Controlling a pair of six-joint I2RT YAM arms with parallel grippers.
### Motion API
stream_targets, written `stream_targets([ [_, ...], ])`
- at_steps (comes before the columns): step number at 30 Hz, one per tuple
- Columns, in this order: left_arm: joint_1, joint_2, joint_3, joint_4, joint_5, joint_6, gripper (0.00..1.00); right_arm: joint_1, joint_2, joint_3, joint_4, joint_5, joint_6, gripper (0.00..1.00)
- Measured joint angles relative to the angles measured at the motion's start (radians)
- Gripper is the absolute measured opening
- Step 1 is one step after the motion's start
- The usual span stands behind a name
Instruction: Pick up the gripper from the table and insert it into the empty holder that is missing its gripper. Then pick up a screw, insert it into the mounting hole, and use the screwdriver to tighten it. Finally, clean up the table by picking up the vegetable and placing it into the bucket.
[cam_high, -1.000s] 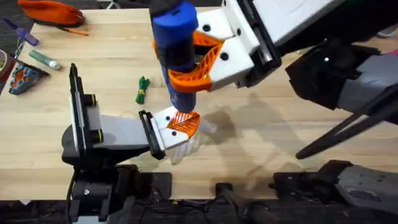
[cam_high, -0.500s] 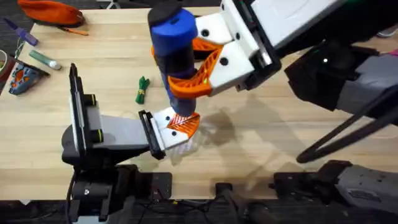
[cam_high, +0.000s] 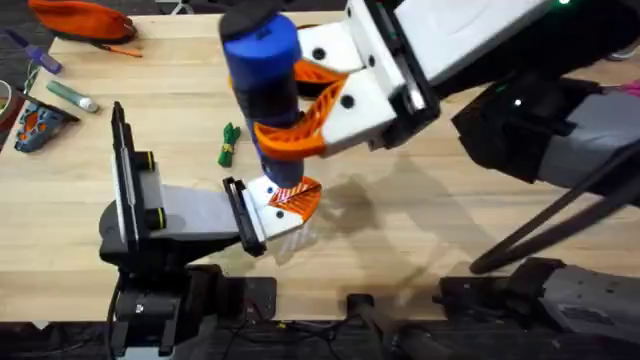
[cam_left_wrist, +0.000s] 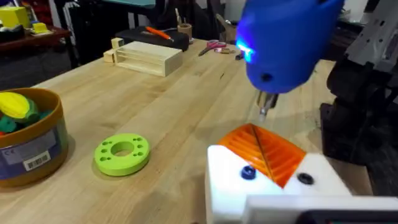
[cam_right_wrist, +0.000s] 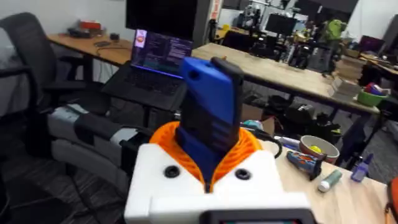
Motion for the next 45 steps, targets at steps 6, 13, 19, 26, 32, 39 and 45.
stream_targets([
  [6, 0.000, 0.000, 0.000, 0.000, 0.000, 0.000, 0.016, 0.043, 0.000, 0.012, -0.040, 0.087, -0.003, 0.022],
  [13, 0.000, 0.000, 0.000, 0.000, 0.000, 0.000, 0.016, 0.056, 0.035, 0.030, -0.040, 0.119, -0.007, 0.022],
  [19, 0.000, 0.000, 0.000, 0.000, -0.001, 0.000, 0.016, 0.063, 0.080, 0.049, -0.043, 0.124, -0.015, 0.022],
  [26, 0.000, 0.000, 0.000, 0.000, -0.002, 0.000, 0.016, 0.065, 0.081, 0.052, -0.043, 0.106, -0.022, 0.022],
  [32, 0.000, 0.000, 0.000, 0.000, -0.002, 0.000, 0.016, 0.064, 0.081, 0.057, -0.063, 0.074, -0.032, 0.022],
  [39, 0.000, 0.000, 0.000, 0.000, -0.002, 0.000, 0.016, 0.064, 0.082, 0.057, -0.087, 0.041, -0.075, 0.022],
  [45, 0.000, 0.000, 0.000, 0.000, -0.002, 0.000, 0.016, 0.064, 0.081, 0.057, -0.088, 0.040, -0.093, 0.022],
])
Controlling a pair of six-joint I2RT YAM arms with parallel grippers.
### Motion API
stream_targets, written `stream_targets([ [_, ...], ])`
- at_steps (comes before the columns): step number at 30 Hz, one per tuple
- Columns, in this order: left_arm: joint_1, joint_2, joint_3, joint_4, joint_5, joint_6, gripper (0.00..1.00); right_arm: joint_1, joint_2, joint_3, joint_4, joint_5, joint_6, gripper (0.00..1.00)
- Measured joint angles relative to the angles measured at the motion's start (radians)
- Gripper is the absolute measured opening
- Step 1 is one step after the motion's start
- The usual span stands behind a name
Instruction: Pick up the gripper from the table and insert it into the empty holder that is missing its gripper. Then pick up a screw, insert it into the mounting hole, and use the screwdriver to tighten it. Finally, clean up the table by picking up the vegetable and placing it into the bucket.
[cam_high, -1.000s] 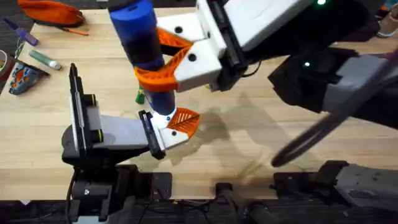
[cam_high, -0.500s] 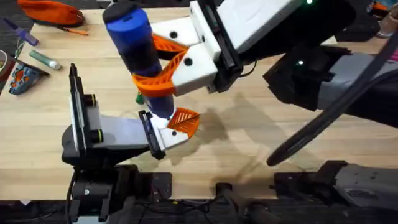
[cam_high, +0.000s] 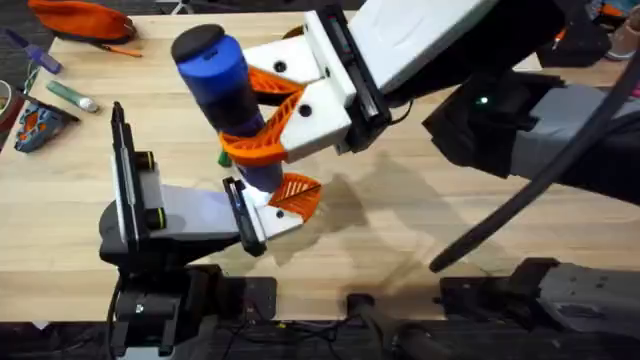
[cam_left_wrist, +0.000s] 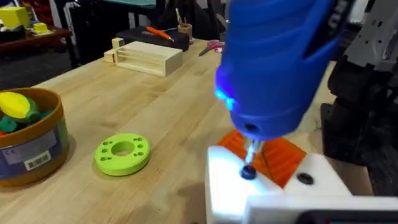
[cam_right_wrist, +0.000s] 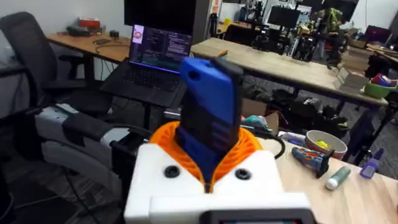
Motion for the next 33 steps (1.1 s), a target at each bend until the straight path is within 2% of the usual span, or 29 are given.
stream_targets([
  [33, 0.000, 0.000, 0.000, 0.000, 0.000, 0.000, 0.016, 0.000, 0.000, 0.000, 0.000, 0.021, 0.020, 0.022],
])
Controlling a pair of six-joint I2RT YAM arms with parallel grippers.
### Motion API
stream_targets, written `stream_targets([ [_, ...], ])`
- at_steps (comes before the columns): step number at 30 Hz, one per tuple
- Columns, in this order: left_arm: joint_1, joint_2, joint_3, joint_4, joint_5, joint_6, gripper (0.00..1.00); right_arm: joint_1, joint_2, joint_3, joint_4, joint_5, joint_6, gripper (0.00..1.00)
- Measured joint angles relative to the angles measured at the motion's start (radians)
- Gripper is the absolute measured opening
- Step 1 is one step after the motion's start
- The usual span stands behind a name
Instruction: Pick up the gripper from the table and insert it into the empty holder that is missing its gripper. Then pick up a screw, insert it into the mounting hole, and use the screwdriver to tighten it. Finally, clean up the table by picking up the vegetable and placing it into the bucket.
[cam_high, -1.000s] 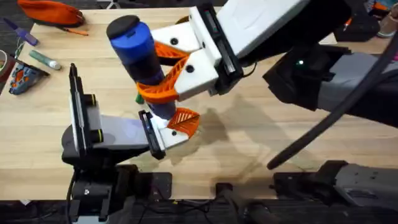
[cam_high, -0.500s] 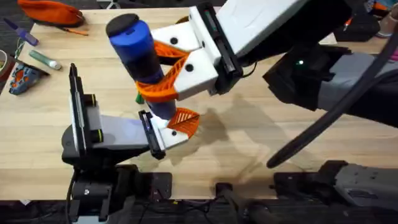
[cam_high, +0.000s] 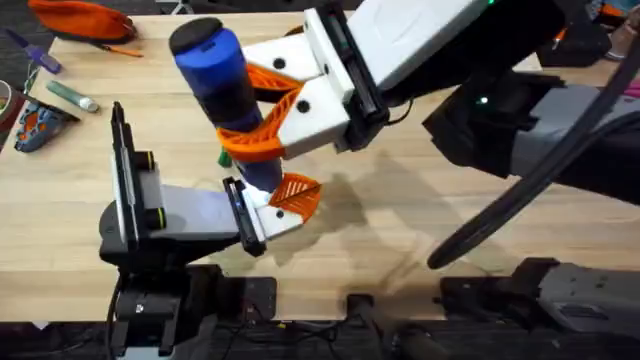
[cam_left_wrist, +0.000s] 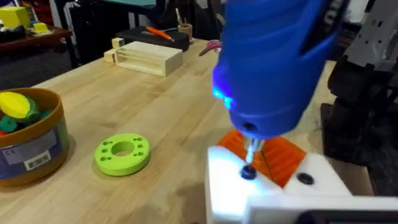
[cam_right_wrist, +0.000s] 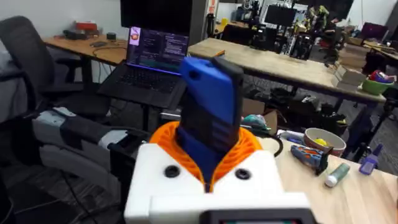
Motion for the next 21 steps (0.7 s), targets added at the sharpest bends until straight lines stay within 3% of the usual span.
stream_targets([
  [21, 0.000, 0.000, 0.000, 0.000, 0.000, 0.000, 0.016, 0.006, 0.004, 0.000, 0.000, 0.012, 0.007, 0.022],
])
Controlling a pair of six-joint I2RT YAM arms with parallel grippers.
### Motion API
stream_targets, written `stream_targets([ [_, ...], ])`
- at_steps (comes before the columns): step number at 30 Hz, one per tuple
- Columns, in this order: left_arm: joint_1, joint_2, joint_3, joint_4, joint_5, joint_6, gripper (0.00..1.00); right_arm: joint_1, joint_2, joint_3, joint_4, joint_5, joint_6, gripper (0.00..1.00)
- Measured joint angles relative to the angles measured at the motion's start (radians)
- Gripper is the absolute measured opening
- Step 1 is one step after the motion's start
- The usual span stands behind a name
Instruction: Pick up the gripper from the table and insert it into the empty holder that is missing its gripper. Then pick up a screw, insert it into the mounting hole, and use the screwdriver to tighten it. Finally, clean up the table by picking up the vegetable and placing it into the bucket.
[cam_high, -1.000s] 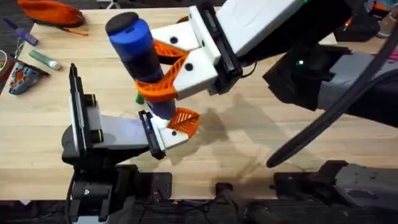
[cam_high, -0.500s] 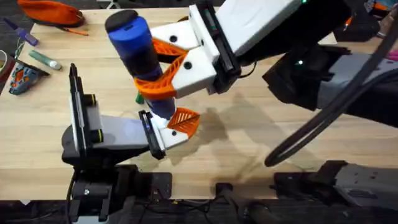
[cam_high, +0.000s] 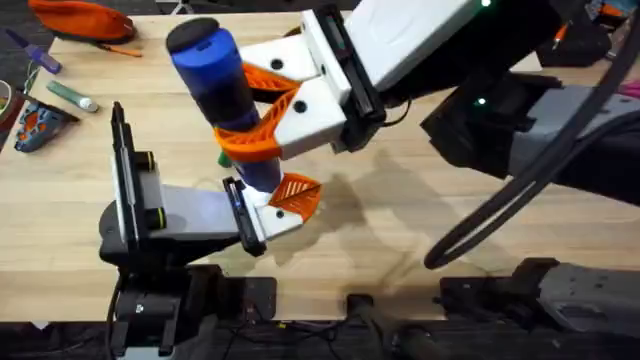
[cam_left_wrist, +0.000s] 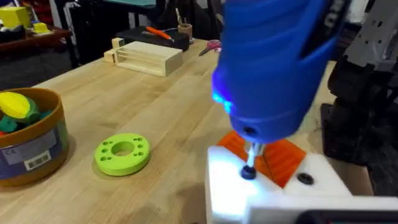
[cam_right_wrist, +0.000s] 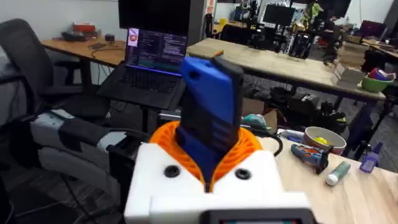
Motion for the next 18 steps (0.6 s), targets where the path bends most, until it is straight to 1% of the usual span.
stream_targets([
  [12, 0.000, 0.000, 0.000, 0.000, 0.000, 0.000, 0.016, 0.000, 0.000, 0.000, -0.001, 0.002, 0.000, 0.022],
  [18, 0.000, 0.000, 0.000, 0.000, 0.000, 0.000, 0.016, 0.000, 0.000, 0.000, -0.033, 0.004, -0.009, 0.022],
])
